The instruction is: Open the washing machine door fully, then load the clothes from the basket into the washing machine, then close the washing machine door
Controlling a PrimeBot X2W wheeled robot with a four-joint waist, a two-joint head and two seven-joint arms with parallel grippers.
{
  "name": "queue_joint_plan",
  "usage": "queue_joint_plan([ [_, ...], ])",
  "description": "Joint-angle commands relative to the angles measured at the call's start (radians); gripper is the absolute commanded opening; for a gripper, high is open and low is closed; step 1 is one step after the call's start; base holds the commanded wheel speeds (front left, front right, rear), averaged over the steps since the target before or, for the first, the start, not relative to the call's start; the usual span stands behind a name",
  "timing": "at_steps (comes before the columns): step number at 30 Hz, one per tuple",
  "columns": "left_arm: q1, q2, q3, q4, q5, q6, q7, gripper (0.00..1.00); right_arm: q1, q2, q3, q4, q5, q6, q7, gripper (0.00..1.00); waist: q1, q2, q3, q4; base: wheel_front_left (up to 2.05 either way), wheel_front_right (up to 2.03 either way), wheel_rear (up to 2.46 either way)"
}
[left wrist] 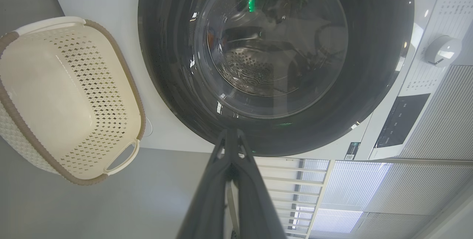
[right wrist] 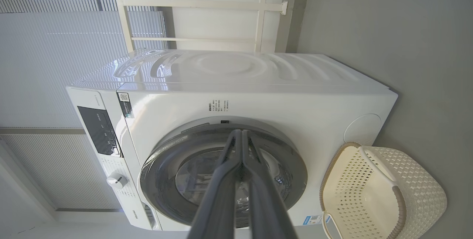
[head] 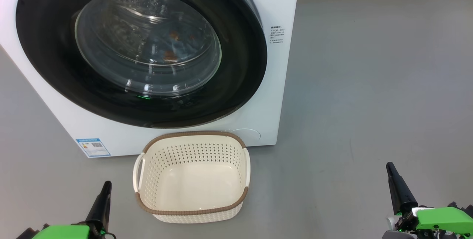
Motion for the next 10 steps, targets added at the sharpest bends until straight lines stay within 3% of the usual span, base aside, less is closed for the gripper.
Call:
queue_joint_plan([
  [1, -0.041, 0.016, 0.035, -0.019, -0.002, -0.010, 0.006, 0.00, -0.040, -0.004, 0.023, -0.025, 0.010, 0.002, 0.009, 0.00, 0.0000, -0.0001, 0.000, 0.000, 0.00, 0.00, 0.00],
  [10, -0.041, 0.016, 0.035, -0.019, -0.002, -0.010, 0.007, 0.00, -0.040, -0.004, 0.023, -0.025, 0.010, 0.002, 0.009, 0.00, 0.0000, -0.0001, 0.000, 0.000, 0.00, 0.00, 0.00],
])
